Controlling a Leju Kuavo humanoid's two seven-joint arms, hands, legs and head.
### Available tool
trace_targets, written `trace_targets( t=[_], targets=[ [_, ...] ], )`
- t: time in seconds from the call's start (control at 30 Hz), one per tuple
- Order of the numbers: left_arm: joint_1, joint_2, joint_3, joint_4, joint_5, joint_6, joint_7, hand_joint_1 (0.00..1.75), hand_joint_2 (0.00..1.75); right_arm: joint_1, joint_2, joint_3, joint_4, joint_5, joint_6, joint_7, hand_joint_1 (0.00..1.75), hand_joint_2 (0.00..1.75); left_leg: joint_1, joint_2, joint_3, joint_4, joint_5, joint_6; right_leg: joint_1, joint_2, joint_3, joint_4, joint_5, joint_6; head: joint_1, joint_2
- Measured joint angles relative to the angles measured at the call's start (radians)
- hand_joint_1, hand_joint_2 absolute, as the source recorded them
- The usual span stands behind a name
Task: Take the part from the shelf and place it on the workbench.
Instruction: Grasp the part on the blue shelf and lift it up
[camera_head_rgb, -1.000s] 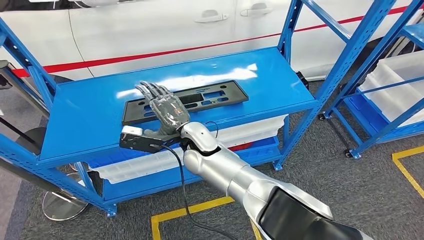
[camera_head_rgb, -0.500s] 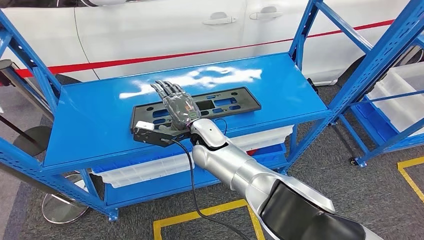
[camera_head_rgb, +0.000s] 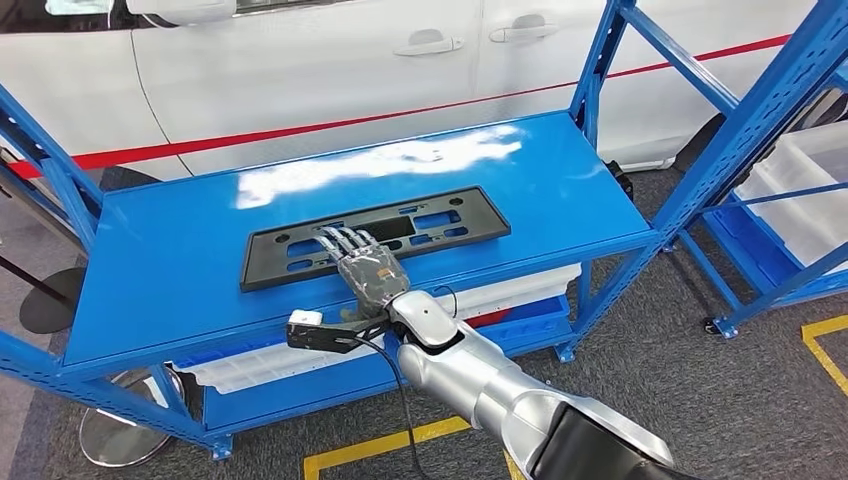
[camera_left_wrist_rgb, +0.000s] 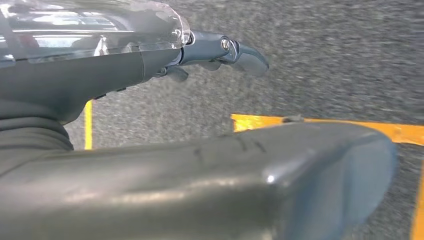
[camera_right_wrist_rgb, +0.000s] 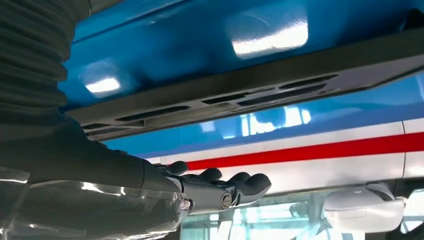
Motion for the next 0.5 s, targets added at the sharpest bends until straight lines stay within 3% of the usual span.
trace_targets(
  t=[0.03,0.17,0.23,0.3,0.33,0.37,0.4,0.5],
  targets=[
    [-0.001,0.0,0.003,-0.001,0.0,-0.003,-0.001,0.0,0.0,0.008,-0.004,-0.011,-0.009,0.011,0.002,0.0,0.0,1.75,-0.001,-0.001,0.01,-0.027,0.007,0.005,0.002,0.001,-0.001,0.004,-0.004,0.005,0.0,0.0],
    [-0.003,-0.001,0.01,-0.001,0.0,-0.007,-0.003,0.0,0.0,0.029,-0.021,-0.041,-0.037,0.027,0.005,0.0,0.0,1.75,-0.002,-0.002,0.013,-0.038,0.005,0.03,0.002,0.001,-0.008,0.017,-0.016,0.022,0.0,0.0],
    [-0.004,-0.001,0.011,-0.003,-0.001,-0.009,-0.004,0.0,0.0,0.032,-0.026,-0.052,-0.047,0.029,0.007,0.0,0.0,1.75,0.0,0.0,0.015,-0.041,0.005,0.042,-0.002,-0.001,-0.045,0.097,-0.062,0.033,0.0,0.0],
    [-0.004,-0.001,0.013,-0.006,-0.001,-0.011,-0.004,0.0,0.0,0.038,-0.032,-0.058,-0.052,0.034,0.012,0.0,0.0,1.75,0.0,0.0,0.015,-0.041,0.004,0.046,-0.005,-0.001,-0.114,0.232,-0.119,0.04,0.0,0.0],
    [-0.005,-0.001,0.013,-0.006,-0.002,-0.013,-0.005,0.0,0.0,0.044,-0.035,-0.062,-0.054,0.042,0.014,0.001,0.0,1.75,-0.001,0.0,0.016,-0.041,0.003,0.047,-0.006,-0.001,-0.142,0.28,-0.131,0.041,0.0,0.0],
    [-0.005,-0.001,0.013,-0.007,-0.004,-0.015,-0.005,0.0,0.0,0.05,-0.038,-0.067,-0.055,0.054,0.017,0.003,0.0,1.75,-0.001,-0.001,0.017,-0.041,0.002,0.047,-0.006,-0.001,-0.154,0.295,-0.123,0.041,0.0,0.0],
    [-0.005,-0.001,0.014,-0.007,-0.007,-0.017,-0.005,0.0,0.0,0.056,-0.04,-0.074,-0.058,0.071,0.019,0.005,0.0,1.75,-0.001,-0.002,0.019,-0.041,0.001,0.046,-0.006,-0.001,-0.145,0.266,-0.095,0.038,0.0,0.0],
    [-0.006,-0.002,0.014,-0.007,-0.014,-0.024,-0.005,0.0,0.0,0.061,-0.044,-0.101,-0.066,0.117,0.021,0.015,0.0,1.75,-0.004,-0.004,0.026,-0.041,-0.004,0.041,0.0,-0.002,-0.055,0.064,0.005,0.021,0.0,0.0]
  ],
)
